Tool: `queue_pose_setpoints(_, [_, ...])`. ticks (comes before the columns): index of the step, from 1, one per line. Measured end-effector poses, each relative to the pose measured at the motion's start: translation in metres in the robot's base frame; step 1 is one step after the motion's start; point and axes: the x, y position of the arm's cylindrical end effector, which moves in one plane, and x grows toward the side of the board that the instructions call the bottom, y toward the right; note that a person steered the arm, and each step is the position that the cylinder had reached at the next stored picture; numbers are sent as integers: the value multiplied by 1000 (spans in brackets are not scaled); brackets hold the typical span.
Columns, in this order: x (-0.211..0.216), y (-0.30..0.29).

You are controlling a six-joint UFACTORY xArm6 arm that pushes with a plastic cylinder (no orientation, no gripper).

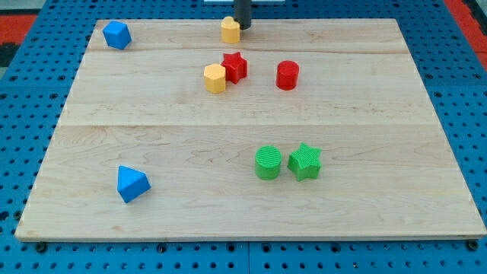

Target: Slide the green circle at the top right of the board

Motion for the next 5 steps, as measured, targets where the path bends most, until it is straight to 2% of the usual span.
queue_pose_setpoints(2, [0, 52])
queue_pose_setpoints(4, [0, 63])
queue_pose_setpoints(5, [19, 105])
